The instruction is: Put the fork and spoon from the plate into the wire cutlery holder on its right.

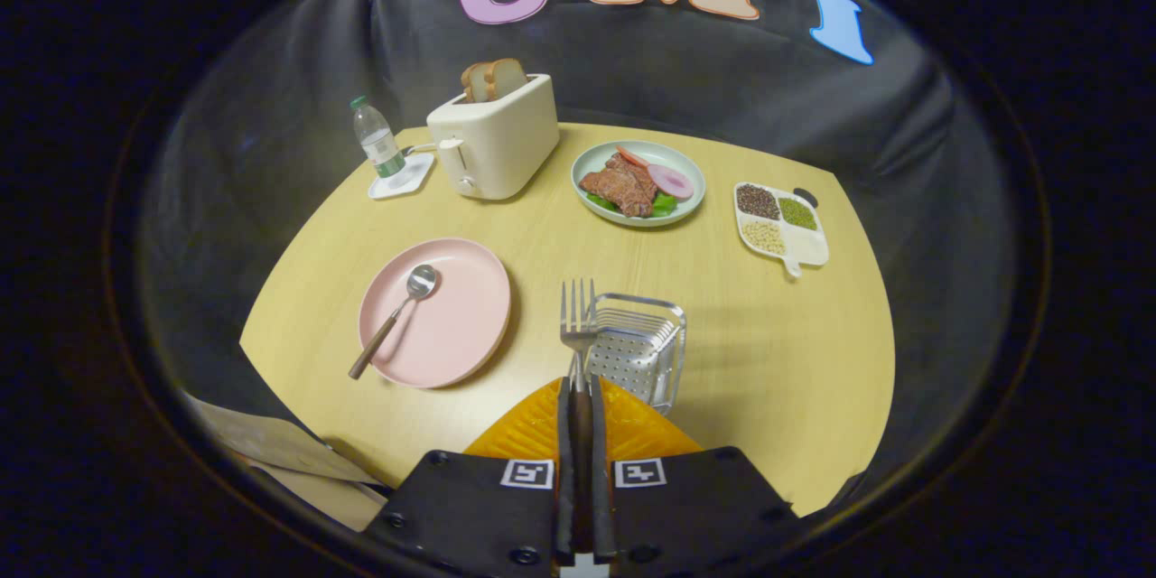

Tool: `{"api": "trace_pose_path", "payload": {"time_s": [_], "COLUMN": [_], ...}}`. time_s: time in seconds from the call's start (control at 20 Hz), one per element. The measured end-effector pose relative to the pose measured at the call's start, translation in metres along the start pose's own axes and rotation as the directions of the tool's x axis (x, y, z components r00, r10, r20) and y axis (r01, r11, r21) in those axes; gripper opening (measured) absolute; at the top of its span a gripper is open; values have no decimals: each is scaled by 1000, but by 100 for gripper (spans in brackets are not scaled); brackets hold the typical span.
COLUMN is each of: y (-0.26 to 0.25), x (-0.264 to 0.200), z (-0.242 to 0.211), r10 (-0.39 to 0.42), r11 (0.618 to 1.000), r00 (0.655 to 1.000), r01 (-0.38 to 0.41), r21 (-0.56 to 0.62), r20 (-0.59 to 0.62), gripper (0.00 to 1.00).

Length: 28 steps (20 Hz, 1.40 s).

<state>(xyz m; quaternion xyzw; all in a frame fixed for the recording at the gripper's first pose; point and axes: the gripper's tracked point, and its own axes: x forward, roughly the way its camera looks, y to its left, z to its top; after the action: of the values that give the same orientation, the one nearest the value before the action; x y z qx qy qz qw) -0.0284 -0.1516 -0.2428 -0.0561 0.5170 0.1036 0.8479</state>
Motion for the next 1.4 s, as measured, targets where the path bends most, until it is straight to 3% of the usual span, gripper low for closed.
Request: {"api": "trace_pose_path", "payload": {"time_s": [0.3,0.7,1.05,1.1,1.4], "y": [-29,-31,-28,-27,-2], "x": [2,21,23,22,10], "z": [-17,-25,-9,-6,21], "r10": [21,60,65,60,41], "r11": [997,990,996,997,999], "r00": [997,979,988,991,998], "r01": [-26,-83,-73,-66,-42], "r21": [-71,-113,-51,-50,26], "r20": [-79,-193,-138,-120,43], "gripper": [11,11,24,33,63]}}
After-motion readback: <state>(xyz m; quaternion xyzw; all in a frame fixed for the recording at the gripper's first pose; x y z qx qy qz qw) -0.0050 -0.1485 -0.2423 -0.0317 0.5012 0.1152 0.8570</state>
